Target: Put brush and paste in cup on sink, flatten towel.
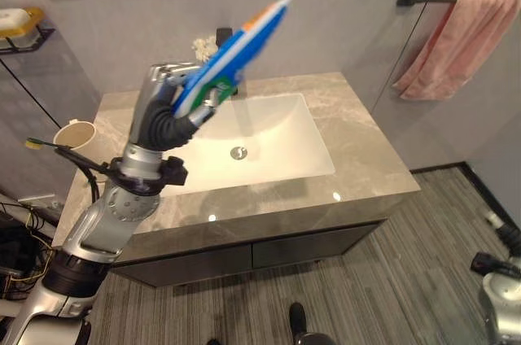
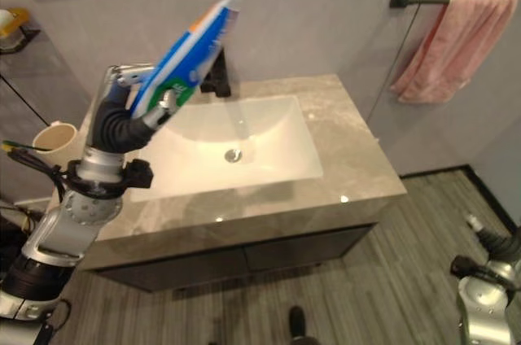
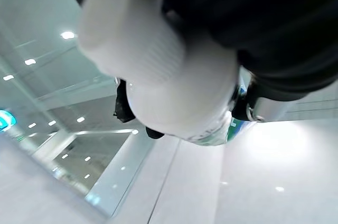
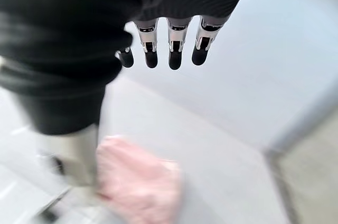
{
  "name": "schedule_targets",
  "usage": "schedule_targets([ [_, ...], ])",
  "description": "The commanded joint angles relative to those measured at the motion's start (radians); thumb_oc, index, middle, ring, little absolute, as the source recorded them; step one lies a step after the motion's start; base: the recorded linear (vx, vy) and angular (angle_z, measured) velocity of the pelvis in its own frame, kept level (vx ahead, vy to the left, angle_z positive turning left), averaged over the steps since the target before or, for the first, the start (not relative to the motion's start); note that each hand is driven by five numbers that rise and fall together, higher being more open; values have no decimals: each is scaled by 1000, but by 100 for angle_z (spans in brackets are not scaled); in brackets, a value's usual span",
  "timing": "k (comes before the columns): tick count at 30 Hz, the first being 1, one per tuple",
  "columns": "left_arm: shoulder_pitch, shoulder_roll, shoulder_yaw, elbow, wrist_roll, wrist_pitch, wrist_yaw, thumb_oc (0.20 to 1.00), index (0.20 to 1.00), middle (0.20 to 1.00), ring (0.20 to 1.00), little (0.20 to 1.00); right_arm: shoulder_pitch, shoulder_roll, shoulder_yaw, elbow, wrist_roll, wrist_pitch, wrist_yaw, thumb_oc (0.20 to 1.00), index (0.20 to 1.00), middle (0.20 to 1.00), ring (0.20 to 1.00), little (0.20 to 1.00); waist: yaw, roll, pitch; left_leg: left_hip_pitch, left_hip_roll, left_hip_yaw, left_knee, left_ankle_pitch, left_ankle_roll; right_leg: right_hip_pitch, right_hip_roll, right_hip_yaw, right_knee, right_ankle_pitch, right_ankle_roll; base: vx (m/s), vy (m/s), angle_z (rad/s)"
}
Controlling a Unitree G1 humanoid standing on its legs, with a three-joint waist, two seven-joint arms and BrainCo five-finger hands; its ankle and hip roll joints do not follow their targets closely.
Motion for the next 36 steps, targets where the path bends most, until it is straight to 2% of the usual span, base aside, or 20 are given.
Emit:
schedule_targets([
  [1,-126,39,10,-35,5,-8,11,200,200,200,200,200,-201,-73,114,-114,93,-130,221,1000,1000,1000,1000,1000,29,-42,-15,32,70,-36,11,-18,-33,72,-96,-1,9,-22,115,-37,-7,-37],
  [2,-126,40,12,-35,4,-8,10,200,200,200,200,200,-204,-74,115,-113,95,-131,222,1000,1000,1000,1000,1000,28,-42,-15,31,70,-36,11,-17,-33,71,-96,0,9,-21,115,-28,-10,-30],
  [3,-133,45,-9,-33,-45,-18,-11,200,200,200,200,200,-333,-131,284,-161,297,-149,387,1000,1000,1000,1000,1000,45,-51,-21,42,71,-29,11,-16,-34,78,-96,3,9,-21,113,0,-9,-20],
  [4,-143,47,-32,-30,-62,-19,-19,200,200,200,200,200,-406,-128,390,-137,415,-137,468,1000,1000,1000,1000,1000,68,-56,-25,49,72,-30,11,-20,-35,89,-96,-3,9,-28,113,-4,-11,-10],
  [6,-142,59,-49,-24,-151,-33,-33,200,200,200,200,200,-620,-124,606,-98,509,-107,519,1000,1000,1000,1000,1000,91,-63,-25,57,71,-29,11,-18,-35,100,-98,-6,9,-28,110,1,0,-6],
  [7,-128,52,-45,-18,-183,-37,-38,200,200,200,200,200,-708,-63,707,-89,557,-93,534,1000,1000,1000,1000,1000,104,-61,-22,61,70,-30,11,-19,-34,104,-99,-6,9,-26,108,0,0,0],
  [8,-118,55,-36,-17,-189,-32,-36,200,200,200,200,200,-761,-21,755,-73,609,-97,536,1000,1000,1000,1000,1000,108,-59,-22,59,68,-31,11,-14,-33,101,-101,-5,9,-22,106,-1,33,6],
  [10,-83,62,-15,-38,-227,-44,-47,200,200,200,200,200,-840,126,820,-93,762,-100,579,1000,1000,1000,1000,1000,140,-57,-16,67,64,-38,11,-19,-29,110,-104,-11,9,-27,105,10,39,15],
  [11,-71,71,-2,-42,-232,-44,-46,200,200,200,200,200,-869,134,848,-98,765,-91,589,1000,1000,1000,1000,1000,143,-59,-16,62,62,-39,11,-13,-29,106,-106,-11,9,-23,104,-1,29,20],
  [12,-54,81,4,-45,-237,-43,-51,200,200,200,200,200,-898,152,863,-118,788,-95,591,1000,1000,1000,1000,1000,152,-61,-17,61,61,-41,11,-12,-29,109,-109,-16,9,-22,103,15,30,13],
  [13,-34,91,7,-46,-240,-47,-56,200,200,200,200,200,-931,212,879,-115,842,-100,605,1000,1000,1000,1000,1000,173,-62,-14,61,61,-48,11,-14,-30,119,-112,-28,9,-26,103,12,29,12],
  [16,-19,102,15,-46,-255,-51,-56,200,200,200,200,200,-953,230,885,-106,850,-108,593,1000,1000,1000,1000,1000,181,-66,-14,50,57,-57,11,-7,-31,117,-115,-39,9,-22,101,-1,15,28],
  [18,0,129,10,-44,-272,-58,-75,200,200,200,200,200,-945,302,872,-140,950,-131,612,1000,1000,1000,1000,1000,207,-70,-10,28,54,-85,11,0,-33,127,-121,-66,9,-24,97,3,25,19],
  [21,2,141,-3,-27,-272,-53,-85,200,200,200,200,200,-924,354,855,-155,983,-140,612,1000,1000,1000,1000,1000,218,-75,-9,7,49,-109,11,3,-35,130,-127,-91,9,-25,96,1,18,26],
  [28,18,173,-33,-3,-251,-35,-116,200,200,200,200,200,-902,405,873,-239,1046,-141,637,1000,1000,1000,1000,1000,237,-86,-5,-23,37,-138,11,10,-32,131,-139,-121,9,-23,95,-2,28,19],
  [32,45,193,-40,15,-214,-6,-114,200,200,200,200,200,-880,432,911,-256,1068,-133,613,1000,1000,1000,1000,1000,235,-89,-3,-31,33,-140,11,13,-32,128,-143,-122,9,-21,92,-3,12,3],
  [33,54,200,-36,10,-206,-1,-109,200,200,200,200,200,-876,420,921,-277,1067,-129,602,849,849,849,849,849,232,-90,-3,-33,34,-139,11,14,-33,127,-143,-123,9,-20,91,0,0,0],
  [34,61,206,-38,3,-206,1,-115,200,200,200,200,200,-875,413,930,-286,1071,-121,602,827,827,827,827,827,231,-90,-2,-34,35,-141,11,16,-34,128,-142,-125,9,-20,90,0,0,0],
  [35,78,204,-41,4,-197,12,-115,200,200,200,200,200,-873,415,932,-274,1063,-117,591,548,548,548,548,548,231,-91,-1,-34,35,-144,11,16,-33,132,-140,-126,9,-23,88,0,0,0],
  [36,79,204,-40,4,-197,12,-115,200,200,200,200,200,-873,416,932,-274,1063,-117,590,511,511,511,511,511,230,-91,-1,-34,35,-144,11,16,-33,132,-140,-127,9,-24,88,0,0,0],
])
